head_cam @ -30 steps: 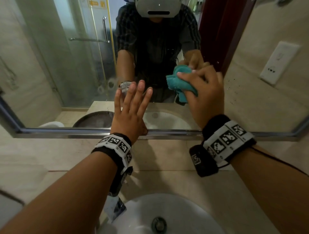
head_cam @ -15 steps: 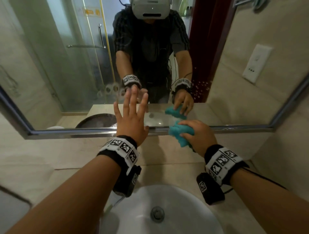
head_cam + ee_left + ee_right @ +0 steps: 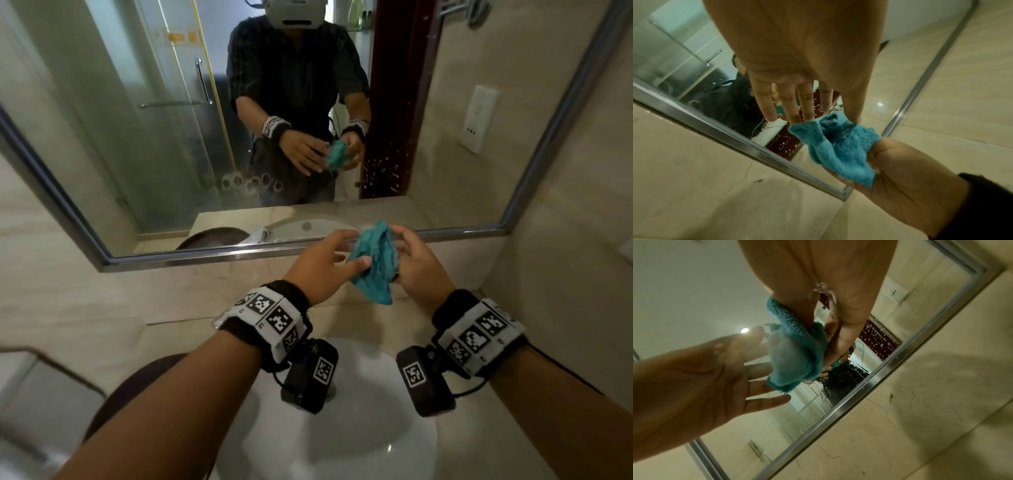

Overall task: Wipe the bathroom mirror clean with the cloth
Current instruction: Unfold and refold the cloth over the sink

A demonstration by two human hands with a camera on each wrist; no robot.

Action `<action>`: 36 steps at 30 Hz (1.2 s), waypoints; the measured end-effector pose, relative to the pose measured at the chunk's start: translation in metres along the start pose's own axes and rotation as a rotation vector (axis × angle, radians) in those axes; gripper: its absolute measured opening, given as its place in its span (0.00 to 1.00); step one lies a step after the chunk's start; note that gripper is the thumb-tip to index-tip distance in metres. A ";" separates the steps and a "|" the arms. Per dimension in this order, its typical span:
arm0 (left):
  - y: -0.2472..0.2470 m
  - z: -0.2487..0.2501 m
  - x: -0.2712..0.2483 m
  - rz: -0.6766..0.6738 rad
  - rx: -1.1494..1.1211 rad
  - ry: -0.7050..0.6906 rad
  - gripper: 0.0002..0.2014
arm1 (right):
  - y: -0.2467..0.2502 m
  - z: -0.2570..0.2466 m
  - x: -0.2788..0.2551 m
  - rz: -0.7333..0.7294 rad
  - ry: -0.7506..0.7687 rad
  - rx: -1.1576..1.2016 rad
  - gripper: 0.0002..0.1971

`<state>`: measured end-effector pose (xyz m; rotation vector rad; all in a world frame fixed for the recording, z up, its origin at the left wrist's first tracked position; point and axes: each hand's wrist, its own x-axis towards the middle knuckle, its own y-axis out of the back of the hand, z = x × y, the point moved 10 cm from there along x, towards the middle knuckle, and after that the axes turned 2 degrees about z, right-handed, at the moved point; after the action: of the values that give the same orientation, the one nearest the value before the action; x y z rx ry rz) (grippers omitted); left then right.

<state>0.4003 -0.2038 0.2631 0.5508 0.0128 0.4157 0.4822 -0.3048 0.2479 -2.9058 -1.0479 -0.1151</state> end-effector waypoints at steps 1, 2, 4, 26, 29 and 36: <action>-0.001 0.003 -0.005 -0.014 -0.032 -0.014 0.23 | -0.002 -0.005 -0.006 0.004 0.011 0.011 0.14; 0.000 0.005 -0.009 -0.012 -0.046 -0.031 0.22 | -0.004 -0.009 -0.012 0.008 0.019 0.010 0.15; 0.008 0.006 -0.019 0.023 -0.074 -0.053 0.20 | -0.010 -0.012 -0.023 0.015 0.002 0.005 0.14; 0.044 0.007 -0.025 0.188 0.070 -0.094 0.12 | 0.024 -0.034 -0.028 0.092 0.144 -0.684 0.14; 0.048 0.004 -0.016 0.273 0.075 0.002 0.11 | 0.047 -0.031 -0.011 0.081 0.084 -0.737 0.15; 0.029 0.021 0.004 0.386 0.137 0.062 0.04 | 0.081 -0.032 0.015 0.059 0.043 -0.592 0.11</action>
<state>0.3959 -0.1905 0.2964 0.6772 -0.0056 0.8130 0.5436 -0.3594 0.2795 -3.4219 -1.0671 -0.5742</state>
